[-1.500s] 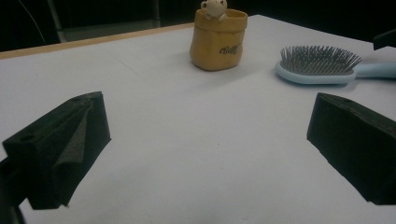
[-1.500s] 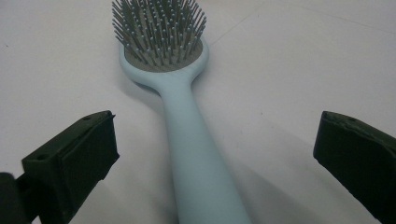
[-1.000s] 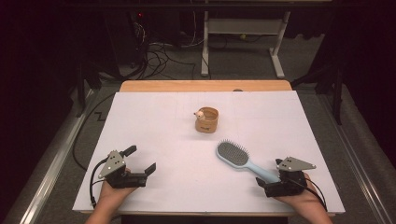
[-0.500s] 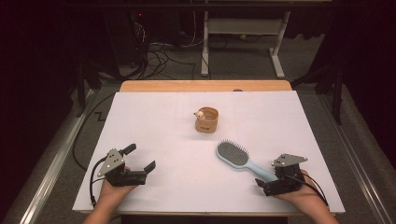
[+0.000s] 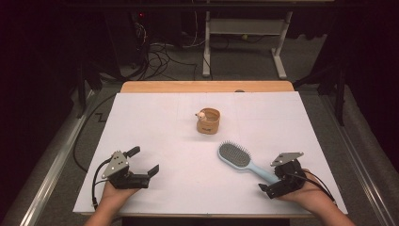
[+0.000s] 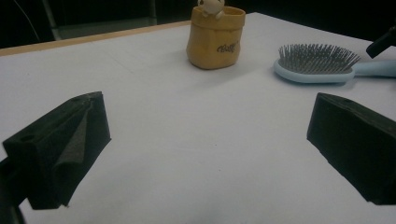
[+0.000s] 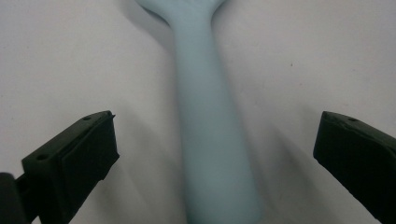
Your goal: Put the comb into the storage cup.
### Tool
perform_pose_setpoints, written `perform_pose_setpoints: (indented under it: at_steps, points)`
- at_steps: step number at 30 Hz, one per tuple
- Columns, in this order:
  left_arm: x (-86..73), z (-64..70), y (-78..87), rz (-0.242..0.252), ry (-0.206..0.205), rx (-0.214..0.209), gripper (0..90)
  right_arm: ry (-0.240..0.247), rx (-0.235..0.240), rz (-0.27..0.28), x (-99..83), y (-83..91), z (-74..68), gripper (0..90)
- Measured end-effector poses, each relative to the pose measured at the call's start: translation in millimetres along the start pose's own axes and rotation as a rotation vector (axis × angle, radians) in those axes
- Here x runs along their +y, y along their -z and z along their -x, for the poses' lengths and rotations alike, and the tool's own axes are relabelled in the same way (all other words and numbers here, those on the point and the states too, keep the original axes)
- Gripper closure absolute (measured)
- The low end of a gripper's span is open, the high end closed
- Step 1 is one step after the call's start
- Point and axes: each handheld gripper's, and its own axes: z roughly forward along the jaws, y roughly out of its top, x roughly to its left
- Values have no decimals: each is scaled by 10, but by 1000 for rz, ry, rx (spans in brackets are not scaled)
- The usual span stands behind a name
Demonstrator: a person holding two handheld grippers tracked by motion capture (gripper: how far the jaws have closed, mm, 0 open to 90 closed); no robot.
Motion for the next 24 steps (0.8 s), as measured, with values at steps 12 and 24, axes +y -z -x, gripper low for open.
perform_pose_setpoints:
  at_steps: [12,24]
  points:
    - [1,14,-11,-4,-19,-6,9,44,37,-129,157,-12,21,1]
    - [29,45,-48,-8,-37,-36,17,53,66,-186,337,-32,27,1]
